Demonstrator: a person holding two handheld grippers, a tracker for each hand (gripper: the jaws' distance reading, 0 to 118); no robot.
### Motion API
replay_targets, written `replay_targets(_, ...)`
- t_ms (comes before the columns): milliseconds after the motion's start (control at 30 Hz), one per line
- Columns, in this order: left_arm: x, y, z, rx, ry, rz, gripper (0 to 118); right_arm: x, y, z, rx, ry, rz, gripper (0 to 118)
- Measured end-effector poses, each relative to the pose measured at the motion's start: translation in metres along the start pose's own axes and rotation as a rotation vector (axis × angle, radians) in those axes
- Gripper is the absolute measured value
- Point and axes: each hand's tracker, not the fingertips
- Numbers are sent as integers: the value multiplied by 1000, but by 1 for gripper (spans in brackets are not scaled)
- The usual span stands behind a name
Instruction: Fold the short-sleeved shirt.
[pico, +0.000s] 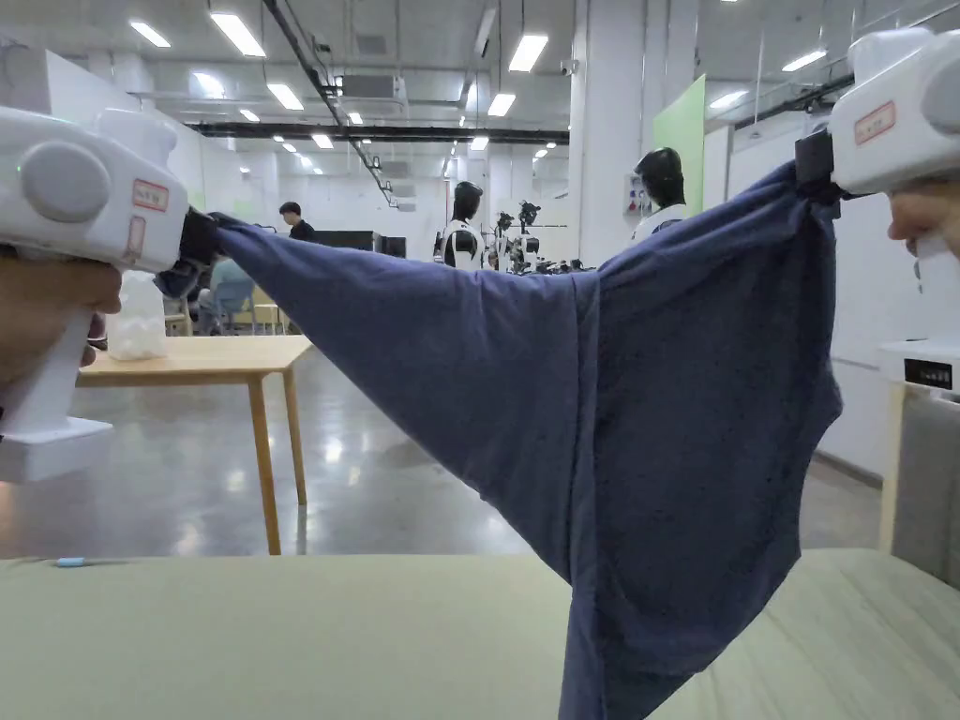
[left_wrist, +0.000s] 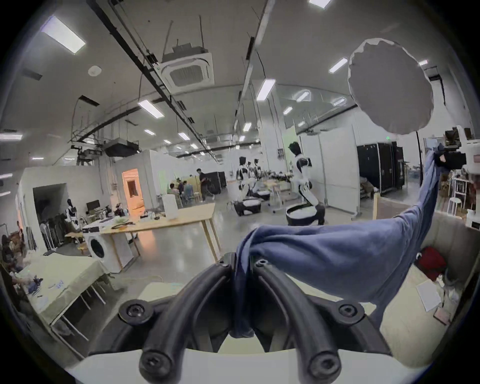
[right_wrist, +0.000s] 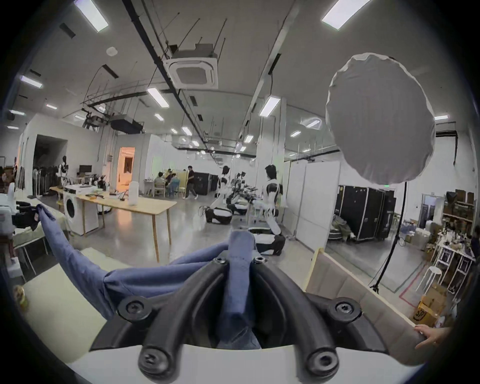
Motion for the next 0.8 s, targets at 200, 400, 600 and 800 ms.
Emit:
replay_targets(200, 18, -62, 32, -54, -80, -13, 8, 4, -62, 35, -57, 37, 8, 10)
replay_targets(400, 42, -160, 86, -161, -171, -49, 8, 15, -169, 100, -174, 87, 29, 10)
replay_targets(600, 74, -277, 150, -336, -309, -46, 8, 26, -307, 173, -358, 148, 13, 10)
replay_targets(800, 108, -403, 199, -564, -392, -58, 8, 24, -452, 243, -588, 177, -21, 10)
